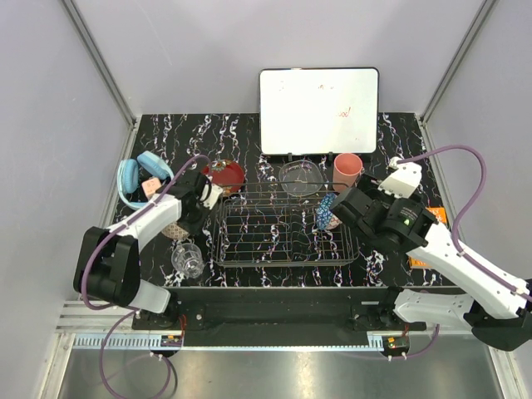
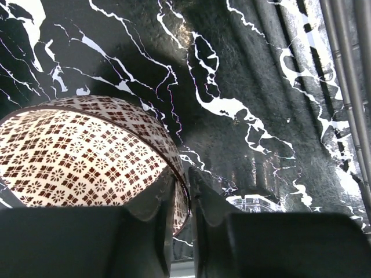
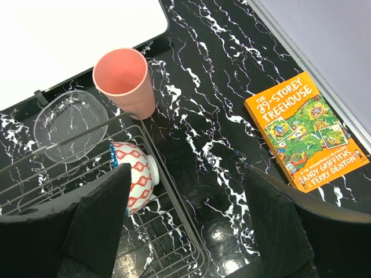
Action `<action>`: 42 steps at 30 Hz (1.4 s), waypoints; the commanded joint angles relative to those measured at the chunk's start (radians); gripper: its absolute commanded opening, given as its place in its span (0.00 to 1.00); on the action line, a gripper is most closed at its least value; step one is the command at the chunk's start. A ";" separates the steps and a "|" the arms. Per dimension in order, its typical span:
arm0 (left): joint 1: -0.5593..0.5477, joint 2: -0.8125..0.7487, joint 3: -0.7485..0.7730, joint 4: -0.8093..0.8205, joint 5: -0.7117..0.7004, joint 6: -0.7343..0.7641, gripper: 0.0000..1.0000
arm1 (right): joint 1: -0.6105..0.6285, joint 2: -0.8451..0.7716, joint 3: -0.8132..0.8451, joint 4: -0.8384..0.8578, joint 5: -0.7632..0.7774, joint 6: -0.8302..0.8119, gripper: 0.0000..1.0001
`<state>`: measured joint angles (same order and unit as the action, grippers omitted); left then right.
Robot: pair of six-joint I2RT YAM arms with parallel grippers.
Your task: Load the mixed dishes into the dish rack
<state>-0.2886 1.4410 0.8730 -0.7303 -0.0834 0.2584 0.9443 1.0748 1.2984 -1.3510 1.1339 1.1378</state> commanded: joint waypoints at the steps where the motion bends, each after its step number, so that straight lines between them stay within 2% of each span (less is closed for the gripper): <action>1: -0.001 -0.043 0.007 -0.003 -0.024 -0.008 0.14 | 0.007 -0.006 -0.022 0.004 0.044 0.033 0.86; 5: -0.001 -0.143 0.081 -0.084 -0.013 -0.015 0.08 | -0.001 -0.001 -0.069 0.000 0.050 0.055 0.83; 11: -0.001 -0.266 0.346 -0.271 0.037 -0.015 0.04 | -0.116 0.068 -0.126 -0.083 -0.040 0.194 0.84; 16: -0.003 -0.257 0.624 -0.385 0.210 -0.059 0.00 | -0.222 0.112 -0.215 -0.042 -0.131 0.223 0.90; 21: -0.037 -0.212 0.794 -0.420 0.509 -0.136 0.00 | -0.279 0.148 -0.241 -0.037 -0.192 0.246 0.93; 25: -0.067 -0.165 0.827 -0.379 0.744 -0.241 0.00 | -0.292 0.148 -0.270 -0.013 -0.230 0.244 0.94; 26: -0.073 -0.156 0.824 -0.351 0.848 -0.255 0.00 | -0.294 0.149 -0.277 -0.005 -0.241 0.241 0.94; 29: -0.106 -0.119 0.808 -0.261 0.997 -0.355 0.00 | -0.300 0.165 -0.303 0.021 -0.289 0.232 0.94; 36: -0.297 -0.051 0.782 -0.098 1.094 -0.507 0.00 | -0.300 0.185 -0.379 0.208 -0.459 0.178 0.93; 42: -0.325 -0.077 0.667 0.094 1.177 -0.652 0.00 | -0.300 0.208 -0.369 0.253 -0.523 0.142 0.92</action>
<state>-0.6163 1.4071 1.5848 -0.8455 0.9707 -0.2607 0.6392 1.2579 0.9245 -1.1873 0.7242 1.3056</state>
